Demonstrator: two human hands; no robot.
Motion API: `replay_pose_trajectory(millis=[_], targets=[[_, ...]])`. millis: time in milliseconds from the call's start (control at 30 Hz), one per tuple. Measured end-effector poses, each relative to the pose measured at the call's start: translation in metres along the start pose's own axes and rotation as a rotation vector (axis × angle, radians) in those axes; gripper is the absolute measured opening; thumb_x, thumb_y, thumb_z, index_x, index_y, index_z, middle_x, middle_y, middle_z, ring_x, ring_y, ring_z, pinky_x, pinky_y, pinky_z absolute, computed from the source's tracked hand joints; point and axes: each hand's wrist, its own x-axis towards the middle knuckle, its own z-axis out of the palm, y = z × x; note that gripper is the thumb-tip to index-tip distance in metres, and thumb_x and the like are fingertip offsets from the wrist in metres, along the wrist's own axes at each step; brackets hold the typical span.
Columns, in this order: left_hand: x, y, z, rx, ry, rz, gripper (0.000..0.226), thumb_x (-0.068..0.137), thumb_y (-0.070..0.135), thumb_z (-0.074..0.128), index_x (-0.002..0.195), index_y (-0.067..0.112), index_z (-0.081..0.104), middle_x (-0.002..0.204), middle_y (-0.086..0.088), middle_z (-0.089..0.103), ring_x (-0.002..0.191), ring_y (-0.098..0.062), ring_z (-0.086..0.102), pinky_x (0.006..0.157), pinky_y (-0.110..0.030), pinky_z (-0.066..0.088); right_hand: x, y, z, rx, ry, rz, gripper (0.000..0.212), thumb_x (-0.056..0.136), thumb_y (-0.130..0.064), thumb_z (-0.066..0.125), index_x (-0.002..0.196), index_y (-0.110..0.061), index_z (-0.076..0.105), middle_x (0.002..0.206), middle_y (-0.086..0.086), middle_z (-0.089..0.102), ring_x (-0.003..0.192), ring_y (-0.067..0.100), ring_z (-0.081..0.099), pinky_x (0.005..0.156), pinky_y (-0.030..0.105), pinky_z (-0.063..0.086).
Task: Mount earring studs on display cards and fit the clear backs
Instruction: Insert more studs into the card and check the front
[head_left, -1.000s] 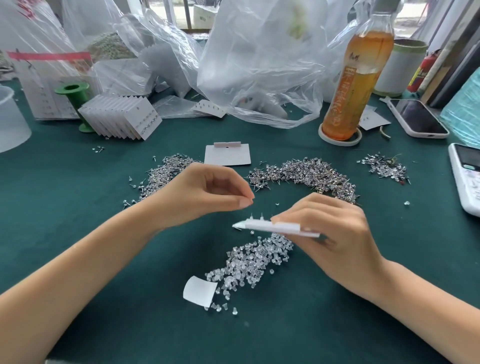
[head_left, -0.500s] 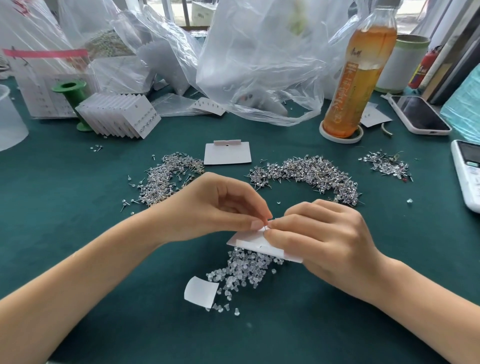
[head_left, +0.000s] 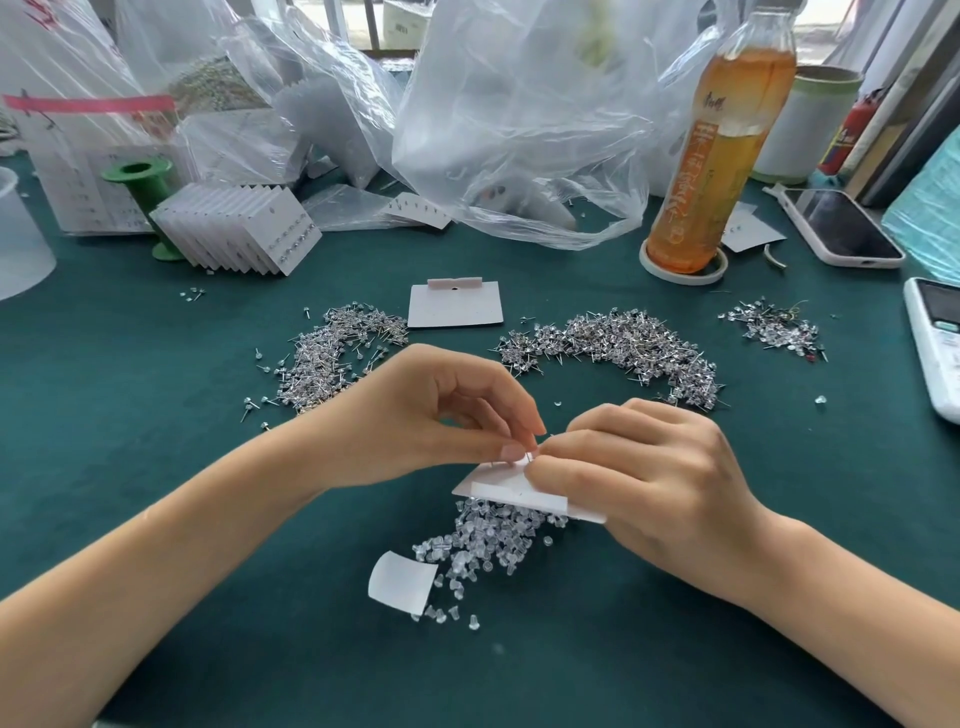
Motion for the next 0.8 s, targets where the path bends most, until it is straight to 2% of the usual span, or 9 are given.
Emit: replay_pose_trajectory(millis=[300,567,667,800], targets=[[-0.0004,0.0007,-0.0004,0.055,-0.001,0.029,0.012,0.078,0.007,0.072,0.090,0.008,0.070,0.086,-0.001,0.072,0.079,-0.018,0.068,0.078,-0.023,0.053,-0.0012,0.0000,0.0011,0.019,0.016,0.005,0.032,0.096,-0.003,0.047,0.077,-0.007,0.073,0.074,0.002,0.069,0.063,0.026,0.062,0.049,0.032,0.048],[-0.0016,-0.0019,0.0010,0.136,-0.007,0.056,0.013,0.081,0.005,0.072,0.092,0.013,0.071,0.087,0.000,0.072,0.079,-0.021,0.069,0.078,-0.035,0.055,-0.0011,-0.0009,0.0011,0.008,0.019,0.004,0.035,0.098,-0.006,0.045,0.078,-0.009,0.073,0.075,0.001,0.070,0.063,0.026,0.062,0.050,0.032,0.048],[-0.0002,-0.0016,0.0014,0.121,-0.007,0.051,0.015,0.080,0.003,0.072,0.092,0.011,0.070,0.088,-0.001,0.072,0.079,-0.021,0.069,0.078,-0.032,0.055,-0.0009,-0.0012,0.0009,-0.003,0.021,0.002,0.035,0.098,-0.005,0.045,0.077,-0.009,0.073,0.074,0.001,0.069,0.063,0.025,0.062,0.049,0.032,0.049],[-0.0008,-0.0004,-0.0009,-0.011,0.020,0.007,0.019,0.077,0.008,0.071,0.096,0.007,0.068,0.086,-0.004,0.072,0.080,-0.019,0.069,0.076,-0.023,0.052,-0.0007,-0.0015,-0.0009,-0.008,0.031,0.007,0.037,0.098,-0.006,0.044,0.076,-0.009,0.073,0.073,0.001,0.069,0.063,0.024,0.061,0.050,0.031,0.048]])
